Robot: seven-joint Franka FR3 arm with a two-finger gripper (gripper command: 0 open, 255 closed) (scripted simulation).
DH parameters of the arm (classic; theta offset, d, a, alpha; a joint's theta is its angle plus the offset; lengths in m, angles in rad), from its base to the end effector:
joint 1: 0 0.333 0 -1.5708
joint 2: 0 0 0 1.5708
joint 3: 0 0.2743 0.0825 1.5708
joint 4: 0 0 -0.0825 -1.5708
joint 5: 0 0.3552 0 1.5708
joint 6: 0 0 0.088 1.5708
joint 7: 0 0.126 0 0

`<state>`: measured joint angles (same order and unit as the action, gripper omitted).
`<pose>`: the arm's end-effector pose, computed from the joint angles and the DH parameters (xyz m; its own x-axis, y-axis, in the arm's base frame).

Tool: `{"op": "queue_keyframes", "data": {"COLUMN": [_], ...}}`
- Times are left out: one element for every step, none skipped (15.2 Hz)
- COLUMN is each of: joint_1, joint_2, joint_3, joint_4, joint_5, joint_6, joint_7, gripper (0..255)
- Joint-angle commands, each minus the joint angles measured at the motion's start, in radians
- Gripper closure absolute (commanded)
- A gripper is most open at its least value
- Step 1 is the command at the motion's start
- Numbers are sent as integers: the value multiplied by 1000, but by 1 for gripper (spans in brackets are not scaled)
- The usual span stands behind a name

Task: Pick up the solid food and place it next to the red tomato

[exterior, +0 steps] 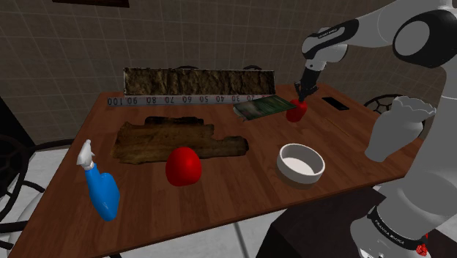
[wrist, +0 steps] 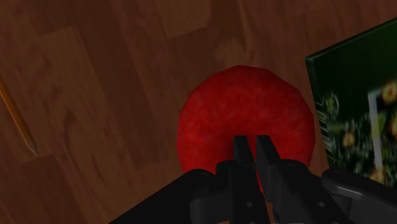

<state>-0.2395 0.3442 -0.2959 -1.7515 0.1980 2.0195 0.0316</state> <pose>0.5265 -0.2836 0.3325 0.7989 -0.5981 -0.0633 -0.6014 -0.7957 -0.0723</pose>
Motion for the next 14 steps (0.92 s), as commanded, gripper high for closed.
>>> {"op": "queue_keyframes", "data": {"joint_1": [0, 0, 0, 0, 0, 0, 1, 1, 1, 1, 2, 2, 2, 2], "joint_2": [0, 0, 0, 0, 0, -5, -10, -15, -19, -23, -28, -32, -35, -39], "joint_3": [0, 0, 0, 0, 0, -1, -2, -2, -3, -4, -5, -5, -6, -7], "joint_4": [0, 0, 0, 0, 0, 6, 13, 21, 28, 36, 44, 52, 60, 69], "joint_5": [0, 0, 0, 0, 0, -2, -5, -7, -9, -11, -13, -15, -17, -19], "joint_6": [0, 0, 0, 0, 0, -11, -23, -34, -46, -57, -69, -81, -93, -105], "joint_7": [0, 0, 0, 0, 0, 2, 4, 6, 9, 11, 13, 14, 16, 18], "gripper": [255, 255, 255, 255, 255, 255, 255, 255, 255, 255, 255, 255, 255, 255]}}
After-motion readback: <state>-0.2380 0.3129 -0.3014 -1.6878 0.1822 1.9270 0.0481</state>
